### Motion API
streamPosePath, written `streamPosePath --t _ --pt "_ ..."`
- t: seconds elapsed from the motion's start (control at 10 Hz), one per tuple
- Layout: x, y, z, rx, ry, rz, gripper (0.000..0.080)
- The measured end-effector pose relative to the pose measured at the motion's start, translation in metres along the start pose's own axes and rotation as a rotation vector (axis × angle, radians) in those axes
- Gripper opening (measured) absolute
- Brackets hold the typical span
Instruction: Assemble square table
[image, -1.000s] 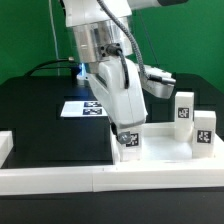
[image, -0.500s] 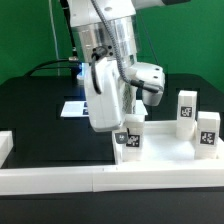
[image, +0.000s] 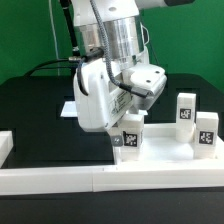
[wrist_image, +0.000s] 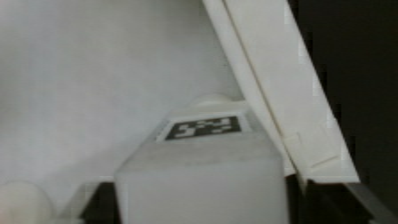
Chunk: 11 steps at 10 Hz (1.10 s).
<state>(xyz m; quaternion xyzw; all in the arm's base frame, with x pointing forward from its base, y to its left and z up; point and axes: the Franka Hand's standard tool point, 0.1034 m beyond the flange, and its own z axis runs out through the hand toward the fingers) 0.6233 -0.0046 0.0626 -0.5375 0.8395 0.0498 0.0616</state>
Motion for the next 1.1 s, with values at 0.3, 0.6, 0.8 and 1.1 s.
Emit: streamPosePath --t 0.3,0.6,0.8,1.1 --pt "-0.01 0.007 -0.015 0.008 -0.014 -0.032 0.0638" --pt "-0.015 0.023 -0.043 0.015 -0.041 -0.051 0.0646" --pt "-0.014 0.023 -0.041 0.013 -0.039 -0.051 0.0649" --pt "-0.014 0.023 -0.04 0.012 -0.038 -0.051 0.0649"
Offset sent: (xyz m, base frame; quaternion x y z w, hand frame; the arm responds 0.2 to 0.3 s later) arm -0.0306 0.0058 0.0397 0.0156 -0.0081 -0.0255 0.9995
